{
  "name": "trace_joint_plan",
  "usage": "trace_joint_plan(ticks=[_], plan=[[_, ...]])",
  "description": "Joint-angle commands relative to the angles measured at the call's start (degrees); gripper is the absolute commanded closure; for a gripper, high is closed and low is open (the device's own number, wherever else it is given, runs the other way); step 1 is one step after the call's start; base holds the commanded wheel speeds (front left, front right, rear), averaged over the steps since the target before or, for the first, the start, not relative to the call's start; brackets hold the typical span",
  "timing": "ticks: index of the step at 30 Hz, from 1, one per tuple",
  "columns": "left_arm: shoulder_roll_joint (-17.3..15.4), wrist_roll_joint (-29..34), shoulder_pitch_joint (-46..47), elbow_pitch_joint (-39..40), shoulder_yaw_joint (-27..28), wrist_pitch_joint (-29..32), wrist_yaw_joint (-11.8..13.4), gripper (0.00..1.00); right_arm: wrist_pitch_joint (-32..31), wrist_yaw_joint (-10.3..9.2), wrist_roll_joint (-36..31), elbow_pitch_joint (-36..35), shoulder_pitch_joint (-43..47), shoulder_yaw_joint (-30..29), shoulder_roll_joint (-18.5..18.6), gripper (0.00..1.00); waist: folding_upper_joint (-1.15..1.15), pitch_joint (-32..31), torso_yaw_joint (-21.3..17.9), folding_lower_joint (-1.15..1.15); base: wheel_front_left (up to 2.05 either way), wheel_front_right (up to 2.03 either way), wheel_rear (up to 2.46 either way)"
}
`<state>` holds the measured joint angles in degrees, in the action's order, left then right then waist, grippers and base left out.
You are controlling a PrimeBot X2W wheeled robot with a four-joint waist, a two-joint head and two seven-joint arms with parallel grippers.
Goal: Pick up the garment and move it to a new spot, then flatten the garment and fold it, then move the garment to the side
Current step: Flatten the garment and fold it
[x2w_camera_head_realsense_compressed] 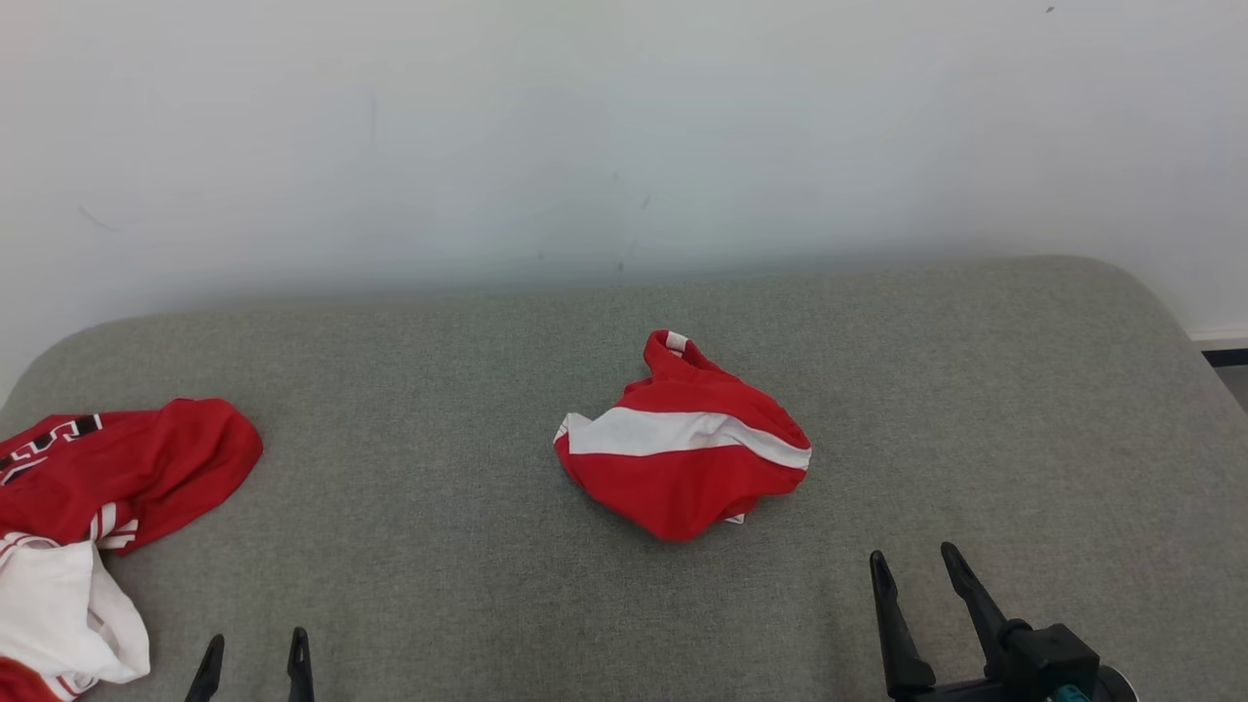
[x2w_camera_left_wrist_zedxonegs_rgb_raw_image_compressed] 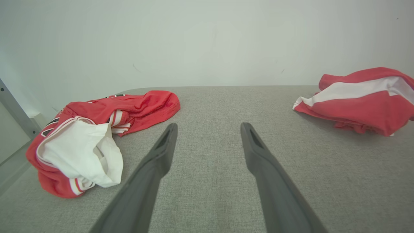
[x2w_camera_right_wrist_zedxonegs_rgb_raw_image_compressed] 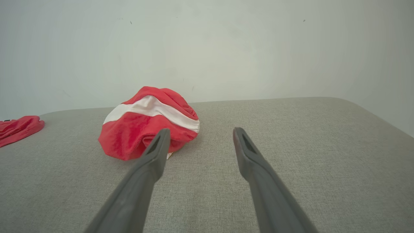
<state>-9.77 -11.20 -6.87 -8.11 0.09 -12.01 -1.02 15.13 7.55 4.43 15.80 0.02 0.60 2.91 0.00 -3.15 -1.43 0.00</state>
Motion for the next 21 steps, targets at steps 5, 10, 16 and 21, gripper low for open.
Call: trace_joint_plan(ticks=[5,10,16,21], plan=[[-0.3,-0.8,-0.5,-0.2,-0.1,-0.4,0.3,0.00,0.0,-0.12,0.4,0.2,-0.2,-0.1,-0.1,0.00,0.00,0.1,0.1,0.00,0.00,0.00,0.00],[-0.2,-1.0,-0.2,-0.2,-0.1,-0.7,0.5,0.00,0.0,-0.12,0.9,0.6,-1.3,0.4,-0.1,0.00,0.00,0.3,0.3,0.00,0.00,0.00,0.00],[0.1,-1.0,1.0,-0.5,-0.5,-1.1,0.9,0.00,0.0,-0.12,0.5,1.4,-5.2,1.8,-0.1,0.00,0.00,0.9,1.1,0.00,0.00,0.00,0.00],[0.4,-1.1,1.8,-1.4,-1.1,-1.6,0.8,0.00,0.0,-0.12,-1.4,4.7,-10.3,2.4,0.2,0.00,0.00,1.6,2.6,0.00,0.00,0.00,0.00]])
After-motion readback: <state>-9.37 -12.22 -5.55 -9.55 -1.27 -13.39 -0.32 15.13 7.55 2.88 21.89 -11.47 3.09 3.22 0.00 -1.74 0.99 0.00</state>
